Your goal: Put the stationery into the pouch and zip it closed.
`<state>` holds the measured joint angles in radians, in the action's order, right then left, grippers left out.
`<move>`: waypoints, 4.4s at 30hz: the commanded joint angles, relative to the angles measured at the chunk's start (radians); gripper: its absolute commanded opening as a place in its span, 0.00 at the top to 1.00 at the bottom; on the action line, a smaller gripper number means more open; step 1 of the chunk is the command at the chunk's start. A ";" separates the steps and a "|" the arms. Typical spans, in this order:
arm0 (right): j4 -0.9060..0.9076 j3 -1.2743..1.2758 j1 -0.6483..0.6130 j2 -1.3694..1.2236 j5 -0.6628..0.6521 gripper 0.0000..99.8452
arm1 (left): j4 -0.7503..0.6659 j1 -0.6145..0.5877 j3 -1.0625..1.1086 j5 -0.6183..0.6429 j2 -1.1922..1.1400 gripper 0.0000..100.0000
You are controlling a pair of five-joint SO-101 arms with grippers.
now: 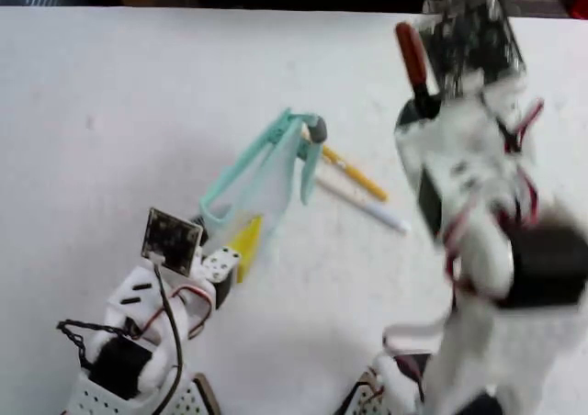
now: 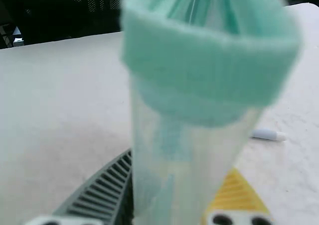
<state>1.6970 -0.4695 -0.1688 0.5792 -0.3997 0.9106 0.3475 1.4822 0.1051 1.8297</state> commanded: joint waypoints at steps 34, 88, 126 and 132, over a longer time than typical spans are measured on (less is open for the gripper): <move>-0.647 0.443 -0.449 0.524 0.319 0.98 | 0.003 0.013 -0.006 0.008 -0.002 0.82; -1.064 0.994 -0.593 0.358 0.325 0.98 | 0.017 0.005 -0.009 0.006 -0.002 0.77; -0.817 0.813 -0.535 0.380 0.209 0.83 | 0.020 0.004 -0.008 0.006 -0.002 0.77; -0.615 0.632 -0.371 0.394 0.216 0.83 | 0.017 0.004 -0.008 0.006 -0.002 0.77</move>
<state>0.9943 0.2654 -0.6091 0.9628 -0.1803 0.9229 0.3475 1.4837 0.1051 1.8282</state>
